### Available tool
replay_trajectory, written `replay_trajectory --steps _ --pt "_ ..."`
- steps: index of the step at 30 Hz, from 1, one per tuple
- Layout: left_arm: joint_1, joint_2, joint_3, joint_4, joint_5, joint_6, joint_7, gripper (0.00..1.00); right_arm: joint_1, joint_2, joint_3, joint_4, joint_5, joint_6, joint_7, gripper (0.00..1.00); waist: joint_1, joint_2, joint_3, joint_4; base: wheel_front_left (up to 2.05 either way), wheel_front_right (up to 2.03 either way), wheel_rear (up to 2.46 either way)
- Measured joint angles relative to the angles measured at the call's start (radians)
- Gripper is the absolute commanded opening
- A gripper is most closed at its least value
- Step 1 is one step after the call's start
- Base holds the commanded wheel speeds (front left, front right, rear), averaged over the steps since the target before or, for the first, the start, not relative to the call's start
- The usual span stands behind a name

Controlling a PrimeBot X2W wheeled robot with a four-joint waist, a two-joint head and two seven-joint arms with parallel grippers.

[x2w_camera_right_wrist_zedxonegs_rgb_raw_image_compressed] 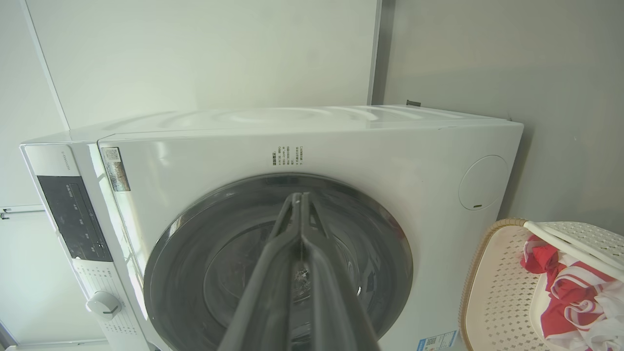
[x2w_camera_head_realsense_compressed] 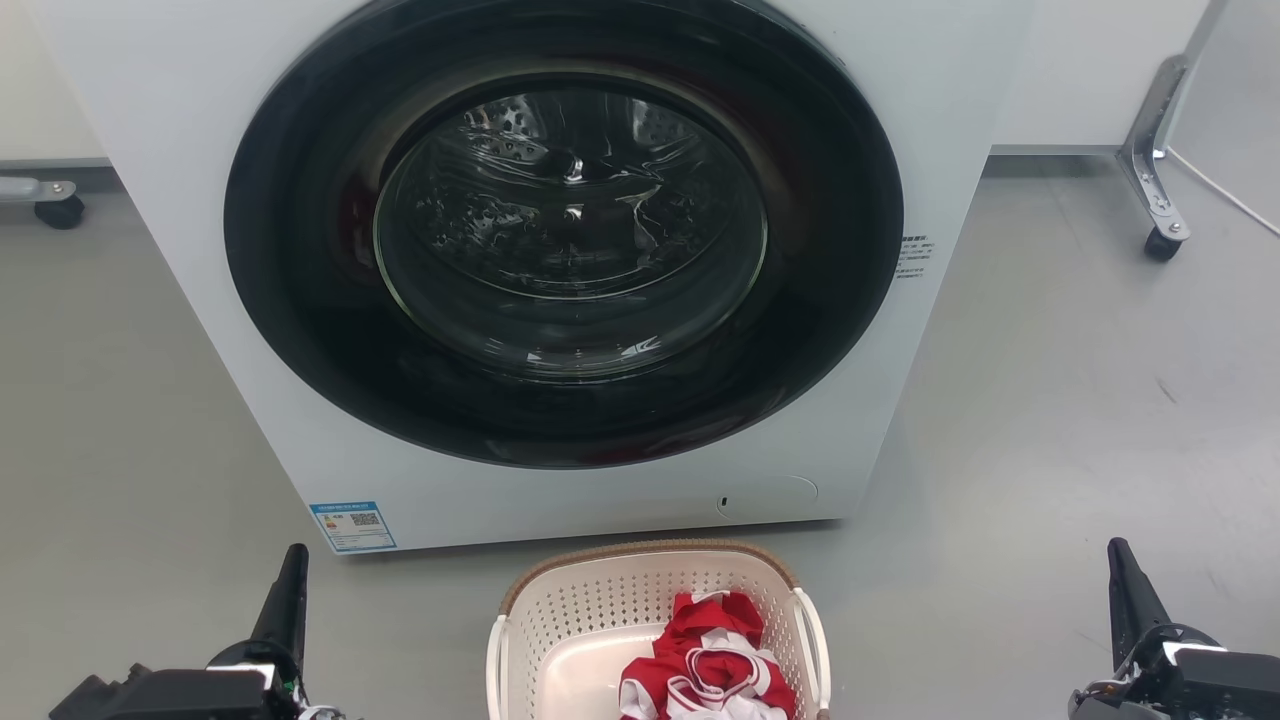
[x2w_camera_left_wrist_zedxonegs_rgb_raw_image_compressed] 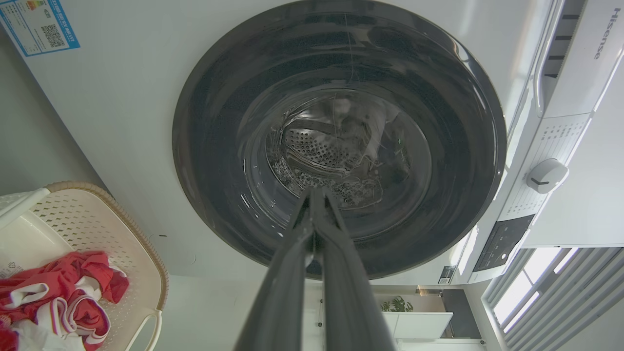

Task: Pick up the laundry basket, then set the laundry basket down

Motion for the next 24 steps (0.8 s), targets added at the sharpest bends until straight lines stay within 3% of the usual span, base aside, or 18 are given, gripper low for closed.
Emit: replay_trajectory --steps 24 --pt "0.0 0.0 0.0 0.001 0.0 0.0 0.0 0.0 0.0 0.0 0.0 0.0 0.0 0.0 0.0 0.0 0.0001 0.0 0.0 0.0 0.0 0.0 0.0"
